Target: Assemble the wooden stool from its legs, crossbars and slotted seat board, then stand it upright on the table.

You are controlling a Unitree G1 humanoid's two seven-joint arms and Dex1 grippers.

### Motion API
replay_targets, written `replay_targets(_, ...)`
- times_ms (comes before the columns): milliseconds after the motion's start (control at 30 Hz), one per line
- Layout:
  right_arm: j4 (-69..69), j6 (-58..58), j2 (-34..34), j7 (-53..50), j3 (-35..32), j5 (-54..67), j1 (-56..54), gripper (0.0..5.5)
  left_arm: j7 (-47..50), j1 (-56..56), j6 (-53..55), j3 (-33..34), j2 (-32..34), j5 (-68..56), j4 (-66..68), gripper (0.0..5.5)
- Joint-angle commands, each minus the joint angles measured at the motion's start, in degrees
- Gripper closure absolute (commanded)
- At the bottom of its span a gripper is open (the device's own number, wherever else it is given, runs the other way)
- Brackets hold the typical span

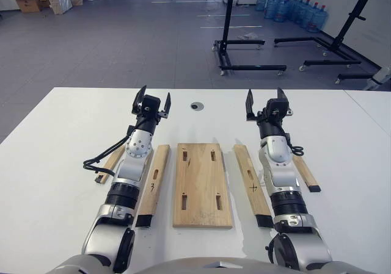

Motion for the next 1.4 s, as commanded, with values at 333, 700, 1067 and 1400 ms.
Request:
replay_targets(333, -1.92, 2.34, 1.00, 6.68, 0.95, 5.10, 0.05, 1.21, 0.52, 2.92, -2.01, 2.89, -3.80, -6.27, -2.54, 1.57)
replay_targets(700, -1.49, 4.59, 1.16, 7.54, 0.89, 5.43, -0.35, 1.21, 2.06, 5.09, -3.67, 1.27, -4.08, -3.62, -3.69, 1.57)
replay_targets(1067, 0.91, 3.83, 1.62, 7.27, 1.34, 4.70, -2.57, 1.21, 3.24, 5.33, -2.55, 0.98, -3.57, -1.11, -3.56, 1.57)
replay_targets(1400, 3.10, 3.53, 1.43, 6.61, 0.87, 4.42, -4.00, 1.21, 4.96, 3.12, -1.61, 1.17, -3.55, -0.31, -1.10, 1.57)
